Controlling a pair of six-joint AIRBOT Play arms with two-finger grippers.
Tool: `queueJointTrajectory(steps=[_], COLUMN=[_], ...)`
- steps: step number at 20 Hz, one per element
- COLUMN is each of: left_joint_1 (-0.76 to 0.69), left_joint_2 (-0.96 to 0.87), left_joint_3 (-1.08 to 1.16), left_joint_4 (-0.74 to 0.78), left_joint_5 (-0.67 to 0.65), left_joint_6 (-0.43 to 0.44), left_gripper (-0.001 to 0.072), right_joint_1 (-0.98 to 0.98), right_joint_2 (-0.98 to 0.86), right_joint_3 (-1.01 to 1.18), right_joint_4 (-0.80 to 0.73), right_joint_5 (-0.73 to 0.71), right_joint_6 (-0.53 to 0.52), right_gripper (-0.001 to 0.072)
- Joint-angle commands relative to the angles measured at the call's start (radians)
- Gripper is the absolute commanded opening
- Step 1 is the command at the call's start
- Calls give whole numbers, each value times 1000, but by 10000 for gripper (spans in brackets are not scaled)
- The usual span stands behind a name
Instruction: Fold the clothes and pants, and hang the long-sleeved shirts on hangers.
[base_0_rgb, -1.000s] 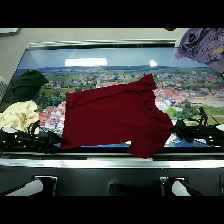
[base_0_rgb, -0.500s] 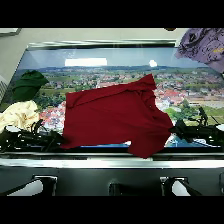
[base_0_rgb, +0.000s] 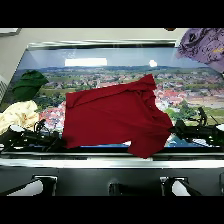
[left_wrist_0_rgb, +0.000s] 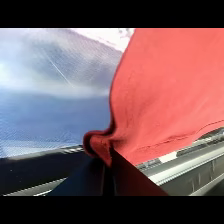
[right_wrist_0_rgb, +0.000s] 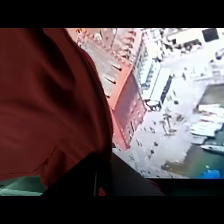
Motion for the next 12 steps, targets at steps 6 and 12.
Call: queueJointTrajectory(steps=[6,12], left_joint_1=[-2,-2], left_joint_2=[35,45], left_joint_3=[187,751], left_joint_4=[-177,-204], left_joint_5=[59,140], left_joint_6=[33,-29], left_gripper=[12,12], right_joint_1=[176,310], right_joint_2=[0,-73], right_joint_3=[45,575], right_joint_4=[230,230], right_joint_5=[-99,-242], right_joint_6=[-119,3], right_gripper=[25,25])
